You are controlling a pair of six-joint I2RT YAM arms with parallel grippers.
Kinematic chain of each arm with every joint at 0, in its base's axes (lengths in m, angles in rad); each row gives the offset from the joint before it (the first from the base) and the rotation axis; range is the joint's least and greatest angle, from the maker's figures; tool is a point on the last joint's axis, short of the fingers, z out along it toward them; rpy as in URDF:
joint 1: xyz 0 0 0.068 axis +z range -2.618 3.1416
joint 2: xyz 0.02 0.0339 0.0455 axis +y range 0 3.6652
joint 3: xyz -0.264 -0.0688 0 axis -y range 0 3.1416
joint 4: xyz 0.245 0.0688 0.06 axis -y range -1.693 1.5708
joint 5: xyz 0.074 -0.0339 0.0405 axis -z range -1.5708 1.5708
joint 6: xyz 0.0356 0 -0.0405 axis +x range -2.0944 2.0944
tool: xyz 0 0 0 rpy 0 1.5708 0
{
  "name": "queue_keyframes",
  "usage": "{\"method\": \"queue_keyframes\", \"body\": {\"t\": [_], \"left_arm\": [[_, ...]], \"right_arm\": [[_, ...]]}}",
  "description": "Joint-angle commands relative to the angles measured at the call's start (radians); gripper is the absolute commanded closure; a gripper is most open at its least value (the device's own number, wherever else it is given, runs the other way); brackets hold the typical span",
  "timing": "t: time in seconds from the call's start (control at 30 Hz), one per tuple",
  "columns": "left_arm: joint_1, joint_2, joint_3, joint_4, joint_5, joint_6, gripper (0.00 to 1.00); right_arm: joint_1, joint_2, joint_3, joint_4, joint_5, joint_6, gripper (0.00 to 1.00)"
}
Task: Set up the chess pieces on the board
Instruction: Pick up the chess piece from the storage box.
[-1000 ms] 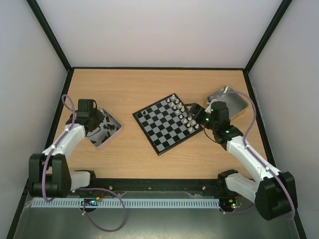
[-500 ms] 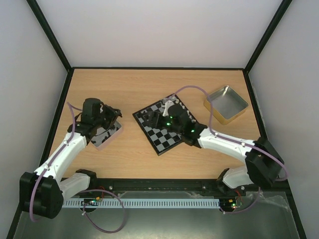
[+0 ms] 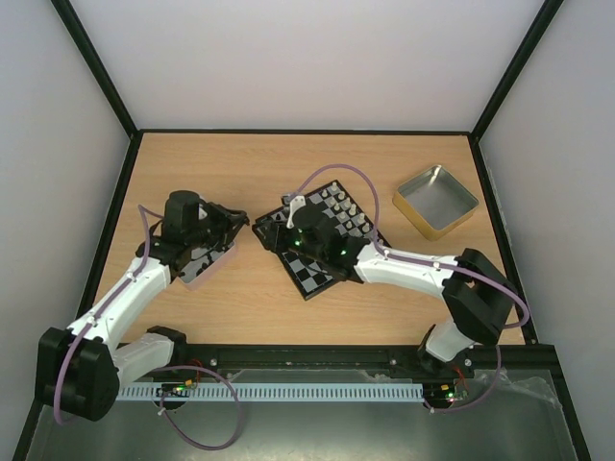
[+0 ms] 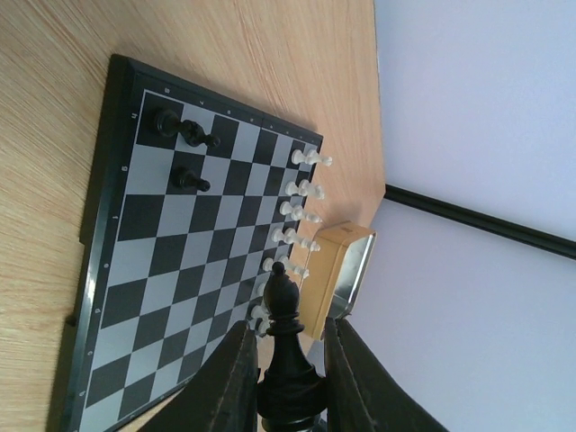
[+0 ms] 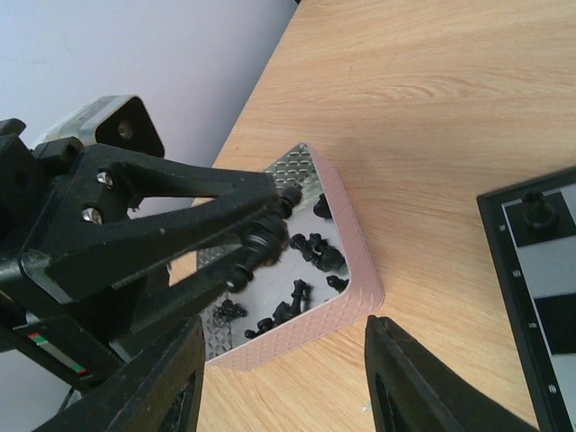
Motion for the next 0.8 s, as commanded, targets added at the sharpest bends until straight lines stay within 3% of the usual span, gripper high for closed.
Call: {"method": "queue_keyframes", "body": {"t": [0.0,0.43,0.77], "left_arm": [[-0.016,0.012,-0.014,0.031,0.028,-0.04,0.82],[-0.022,0.026,-0.026,0.049,0.023,-0.054,0.83],[-0.022,0.031,-0.03,0.063,0.026,-0.06,0.83]], "right_arm": [[0.019,0.047,0.079,-0.024,0.041,-0.043,0.54],[0.03,0.107,0.143,-0.061,0.062,-0.049,0.75],[0.033,0.136,0.163,-0.074,0.041,-0.048,0.77]]}}
